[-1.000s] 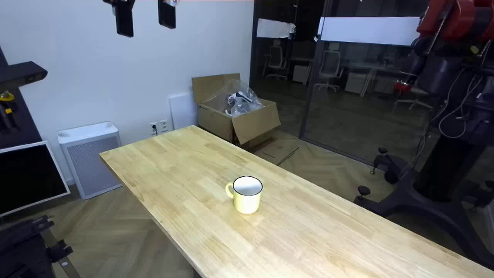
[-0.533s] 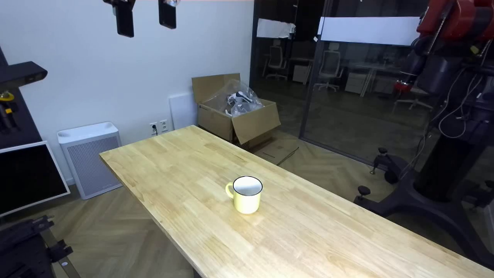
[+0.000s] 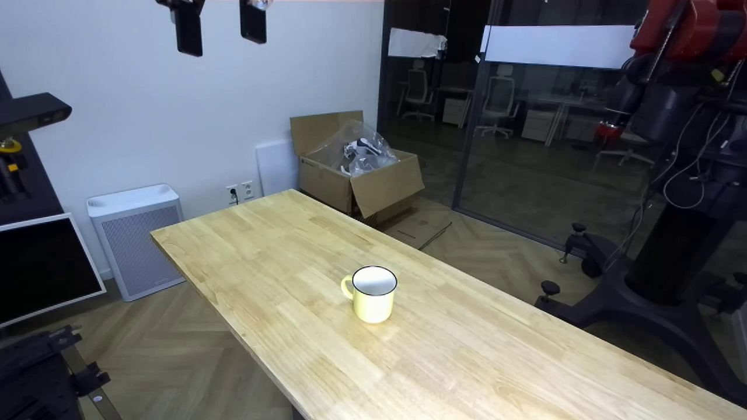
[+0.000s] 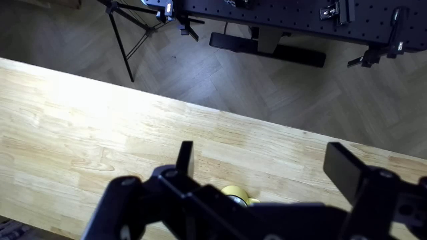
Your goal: Move the yellow from left to right
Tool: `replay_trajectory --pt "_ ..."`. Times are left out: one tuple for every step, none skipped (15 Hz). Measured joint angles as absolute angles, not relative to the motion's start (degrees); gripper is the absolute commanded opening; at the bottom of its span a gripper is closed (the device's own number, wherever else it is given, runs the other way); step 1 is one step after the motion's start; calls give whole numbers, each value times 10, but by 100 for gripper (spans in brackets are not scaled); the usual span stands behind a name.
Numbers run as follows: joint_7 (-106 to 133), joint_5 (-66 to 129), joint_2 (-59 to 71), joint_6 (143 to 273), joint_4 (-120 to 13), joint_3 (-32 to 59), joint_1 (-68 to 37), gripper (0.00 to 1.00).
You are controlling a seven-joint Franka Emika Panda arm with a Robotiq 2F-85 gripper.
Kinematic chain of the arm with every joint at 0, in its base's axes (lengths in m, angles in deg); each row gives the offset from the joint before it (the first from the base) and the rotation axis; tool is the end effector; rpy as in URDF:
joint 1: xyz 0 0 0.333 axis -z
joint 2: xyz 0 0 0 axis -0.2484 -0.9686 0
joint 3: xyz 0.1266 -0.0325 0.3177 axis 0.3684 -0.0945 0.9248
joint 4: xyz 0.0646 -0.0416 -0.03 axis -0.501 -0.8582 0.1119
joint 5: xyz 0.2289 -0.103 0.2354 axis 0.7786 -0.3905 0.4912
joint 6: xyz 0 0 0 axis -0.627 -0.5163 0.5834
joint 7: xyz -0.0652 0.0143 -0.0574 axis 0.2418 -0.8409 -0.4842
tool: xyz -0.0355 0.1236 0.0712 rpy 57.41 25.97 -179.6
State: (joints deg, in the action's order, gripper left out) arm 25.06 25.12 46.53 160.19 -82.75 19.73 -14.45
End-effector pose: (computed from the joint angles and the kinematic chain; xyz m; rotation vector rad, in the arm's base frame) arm 0.3356 -0.0067 0.5597 2.9388 0.2466 -0.2984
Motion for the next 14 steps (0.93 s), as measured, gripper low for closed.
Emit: replay_trajectory --pt "251 251 465 1605 -828 197 -145 100" --pt "250 249 465 1615 -830 196 -145 100" --pt "250 244 463 1632 -832 194 -144 100" --pt "250 240 459 1652 -834 191 -144 100" --pt "250 233 452 1675 -836 187 -143 100" --pt "251 226 443 1700 -837 183 -142 100" --pt "252 217 432 1727 -838 178 -140 100" --pt "255 208 420 1754 -838 172 -138 100" --pt "260 201 407 1778 -838 167 -135 100" --pt "267 197 393 1802 -838 160 -133 100" --pt "277 196 377 1825 -838 154 -130 100" --pt "288 196 360 1849 -837 147 -127 100" --pt "299 199 342 1874 -837 141 -125 100" --pt "310 207 324 1898 -836 135 -124 100"
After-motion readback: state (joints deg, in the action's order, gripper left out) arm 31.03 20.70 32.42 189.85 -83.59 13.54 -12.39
